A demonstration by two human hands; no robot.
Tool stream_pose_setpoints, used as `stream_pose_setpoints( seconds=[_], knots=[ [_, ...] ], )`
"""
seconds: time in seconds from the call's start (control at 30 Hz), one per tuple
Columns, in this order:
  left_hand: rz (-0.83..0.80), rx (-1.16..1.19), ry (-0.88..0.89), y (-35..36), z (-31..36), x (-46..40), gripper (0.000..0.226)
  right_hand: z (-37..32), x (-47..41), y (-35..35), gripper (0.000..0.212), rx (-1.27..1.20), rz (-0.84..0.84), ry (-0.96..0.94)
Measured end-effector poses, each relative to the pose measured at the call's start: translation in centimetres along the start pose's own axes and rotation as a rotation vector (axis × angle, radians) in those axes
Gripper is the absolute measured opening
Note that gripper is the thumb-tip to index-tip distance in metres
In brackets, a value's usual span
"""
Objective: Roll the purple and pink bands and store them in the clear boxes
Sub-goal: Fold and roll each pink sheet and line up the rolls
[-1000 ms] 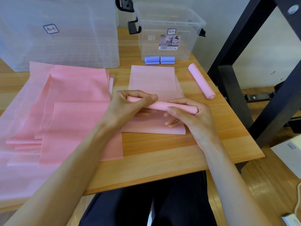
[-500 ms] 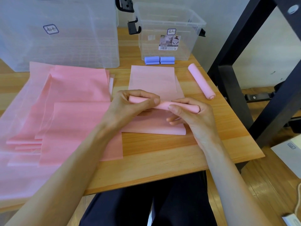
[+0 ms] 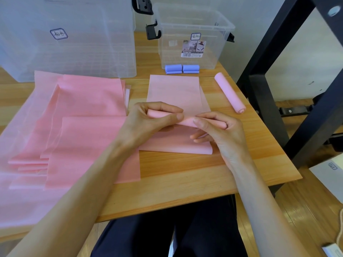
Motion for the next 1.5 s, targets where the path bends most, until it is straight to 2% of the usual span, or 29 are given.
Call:
stream_pose_setpoints(
  seconds=[0.13,0.3,0.53,0.73,0.87,0.97,1.17,1.33,1.5],
  knots=[
    [-0.014,-0.037,0.023,0.3,0.2,0.1,0.020,0.1,0.1,0.0,0.023,0.000,0.002,0.014],
    [0.004,0.001,-0.078,-0.1,-0.9,-0.3,0.011,-0.2,0.1,0.6,0.025,-0.007,-0.045,-0.010],
    [-0.026,-0.037,0.041,0.3,0.4,0.1,0.022,0.1,0.1,0.0,0.024,-0.004,0.006,0.025],
    [0.034,-0.007,-0.049,-0.4,-0.7,-0.4,0.009,-0.2,0.0,0.4,0.026,-0.027,-0.029,-0.009],
    [-0.006,-0.013,-0.032,0.0,-0.4,-0.2,0.021,-0.1,0.0,0.1,0.017,-0.019,-0.008,-0.008],
    [-0.050,-0.039,0.021,0.5,0.3,0.2,0.027,0.1,0.0,-0.2,0.021,-0.013,0.013,0.017],
    [-0.018,-0.013,-0.032,0.2,-0.3,-0.1,0.017,-0.1,0.0,0.4,0.037,-0.037,-0.033,0.003],
    [-0.021,-0.010,-0.002,0.2,0.1,0.0,0.024,-0.2,0.0,0.1,0.023,-0.020,-0.016,-0.014],
    [-0.026,-0.042,0.030,0.4,0.3,0.0,0.024,0.0,0.0,0.1,0.024,-0.016,-0.008,0.011]
  ],
)
Point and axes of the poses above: each hand's wrist, its own x-axis away from the middle knuckle, its own y-axis out of the palm, z = x × y, the point moved 10 cm from there along -x, towards the middle knuckle, and after that the axes turned 11 degrees about -y, right-handed, at the moved point
